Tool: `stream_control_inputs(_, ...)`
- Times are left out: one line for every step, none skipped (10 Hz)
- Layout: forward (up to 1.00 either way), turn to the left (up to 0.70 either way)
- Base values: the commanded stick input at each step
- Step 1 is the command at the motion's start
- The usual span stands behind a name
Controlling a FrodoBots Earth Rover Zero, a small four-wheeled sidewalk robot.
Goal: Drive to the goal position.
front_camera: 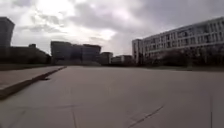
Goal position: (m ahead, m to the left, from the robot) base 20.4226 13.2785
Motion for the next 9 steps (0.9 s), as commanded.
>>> stream_control_inputs(1.00,0.00)
stream_control_inputs(1.00,0.00)
stream_control_inputs(1.00,0.00)
stream_control_inputs(1.00,0.00)
stream_control_inputs(1.00,0.00)
stream_control_inputs(1.00,0.00)
stream_control_inputs(1.00,0.00)
stream_control_inputs(1.00,0.00)
stream_control_inputs(1.00,0.01)
